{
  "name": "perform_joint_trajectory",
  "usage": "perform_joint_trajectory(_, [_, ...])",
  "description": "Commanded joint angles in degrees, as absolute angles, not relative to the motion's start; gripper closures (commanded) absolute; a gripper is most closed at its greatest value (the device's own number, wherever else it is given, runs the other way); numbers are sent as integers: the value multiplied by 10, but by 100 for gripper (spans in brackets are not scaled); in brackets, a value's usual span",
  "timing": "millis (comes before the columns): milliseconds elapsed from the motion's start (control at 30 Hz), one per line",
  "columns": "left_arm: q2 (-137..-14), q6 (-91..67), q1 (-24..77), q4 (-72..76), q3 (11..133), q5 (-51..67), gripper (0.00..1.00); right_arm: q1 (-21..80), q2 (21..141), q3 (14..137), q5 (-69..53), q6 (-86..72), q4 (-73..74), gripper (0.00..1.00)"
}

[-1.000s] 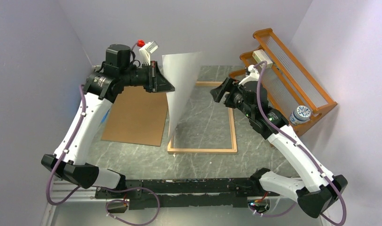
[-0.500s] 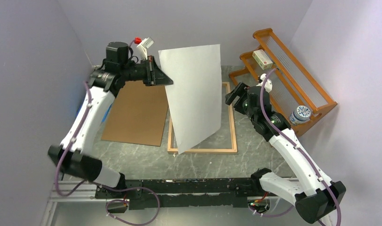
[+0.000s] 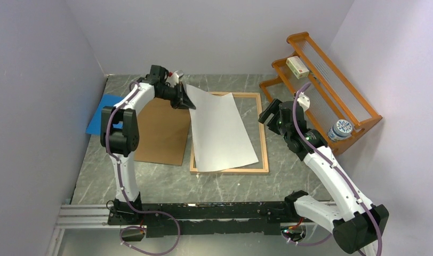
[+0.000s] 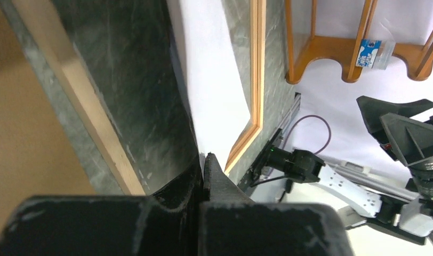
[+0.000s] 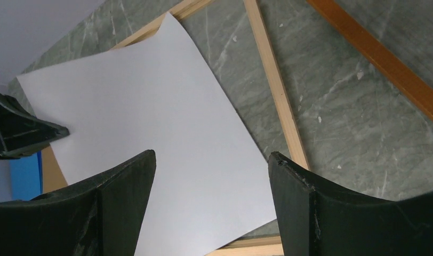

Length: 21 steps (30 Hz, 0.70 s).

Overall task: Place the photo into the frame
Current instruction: Turn over the photo from the photo frame.

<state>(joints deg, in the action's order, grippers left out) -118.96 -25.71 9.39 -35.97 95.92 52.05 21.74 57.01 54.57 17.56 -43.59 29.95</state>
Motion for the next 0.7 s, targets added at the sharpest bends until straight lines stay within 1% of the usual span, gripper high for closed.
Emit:
perform_joint_trajectory(0, [-1203,-191,97,-394,1055,526,97,212,573,541,185,-439,289,20])
perform_joint_trajectory(200, [-1277,-134,106,-467,1148,535,97,207,584,535,184,-439,285,20])
perform_joint_trajectory(333, [-1310,-115,110,-479,1172,557,98,205,594,533,186,-442,287,21])
perform_joint_trajectory(567, [-1344,-164,117,-437,1172,573,98,203,603,525,183,-450,282,21])
perform_joint_trajectory(667, [-1337,-223,120,-372,1142,578,95,202,605,522,181,-452,282,22])
